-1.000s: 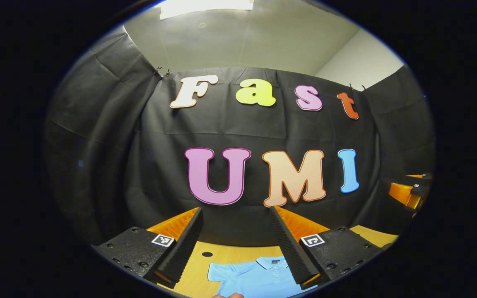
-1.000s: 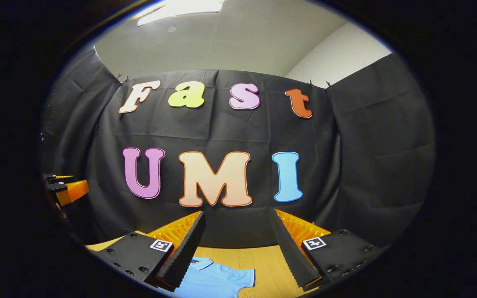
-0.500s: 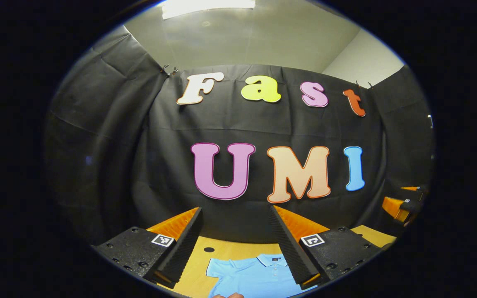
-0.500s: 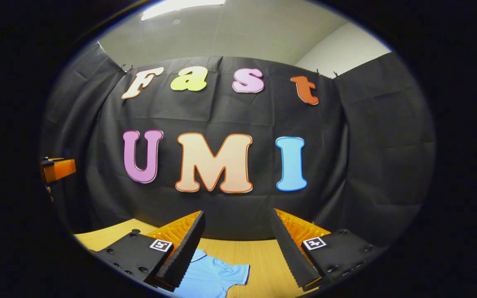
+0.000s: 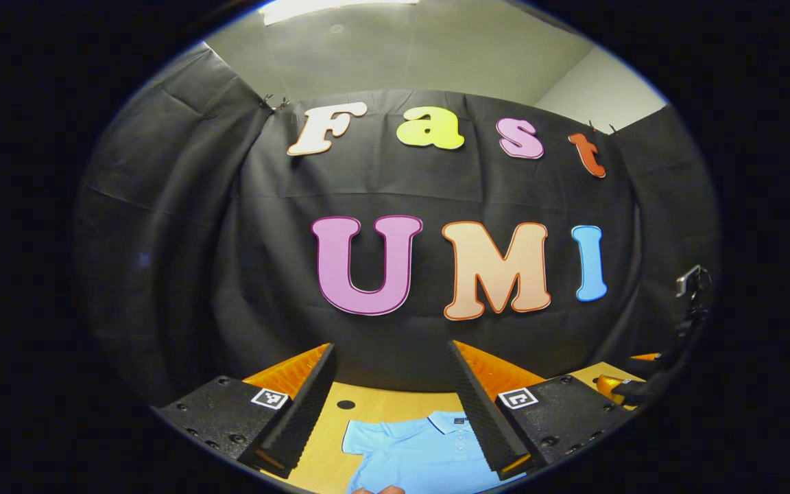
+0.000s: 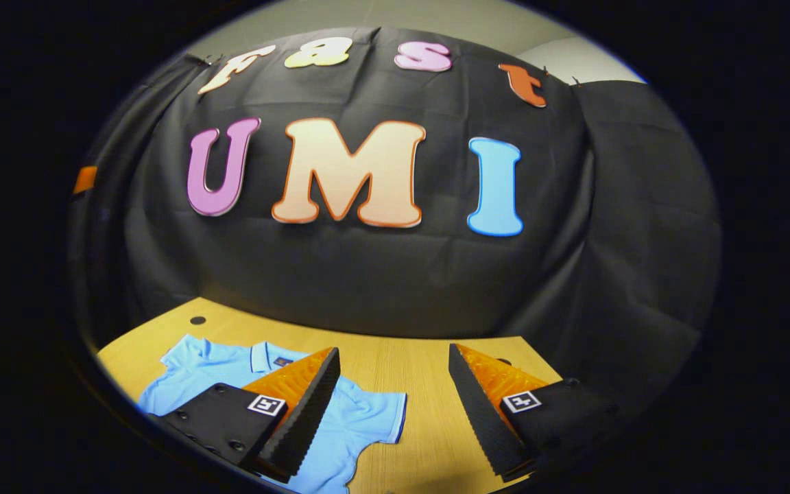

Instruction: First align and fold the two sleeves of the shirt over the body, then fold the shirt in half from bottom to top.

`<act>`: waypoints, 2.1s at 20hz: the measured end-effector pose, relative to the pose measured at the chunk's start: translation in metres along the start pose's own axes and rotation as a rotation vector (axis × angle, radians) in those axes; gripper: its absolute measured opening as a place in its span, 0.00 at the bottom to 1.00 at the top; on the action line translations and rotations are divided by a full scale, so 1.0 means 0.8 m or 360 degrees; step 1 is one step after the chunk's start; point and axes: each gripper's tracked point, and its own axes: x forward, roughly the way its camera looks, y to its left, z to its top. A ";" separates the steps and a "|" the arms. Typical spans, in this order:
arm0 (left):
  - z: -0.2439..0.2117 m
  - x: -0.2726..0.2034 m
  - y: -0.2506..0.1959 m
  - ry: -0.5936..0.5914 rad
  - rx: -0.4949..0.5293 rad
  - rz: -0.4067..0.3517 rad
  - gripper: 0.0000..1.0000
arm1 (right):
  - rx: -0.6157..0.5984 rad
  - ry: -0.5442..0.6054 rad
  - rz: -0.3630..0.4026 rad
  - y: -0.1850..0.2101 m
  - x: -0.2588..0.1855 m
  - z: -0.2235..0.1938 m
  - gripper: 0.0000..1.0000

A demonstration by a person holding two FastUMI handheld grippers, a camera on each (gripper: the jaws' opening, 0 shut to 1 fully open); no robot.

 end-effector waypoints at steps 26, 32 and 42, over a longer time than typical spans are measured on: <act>-0.044 0.032 0.073 0.0136 0.0104 0.0110 0.94 | 0.0362 0.0821 -0.0222 0.033 0.098 -0.281 0.87; -0.052 0.030 0.077 0.0161 0.0074 0.0126 0.94 | 0.0403 0.0780 -0.0077 0.041 0.105 -0.270 0.29; -0.057 0.018 0.095 0.0167 0.0043 0.0164 0.94 | 0.0285 0.0508 0.0230 0.138 0.104 -0.186 0.03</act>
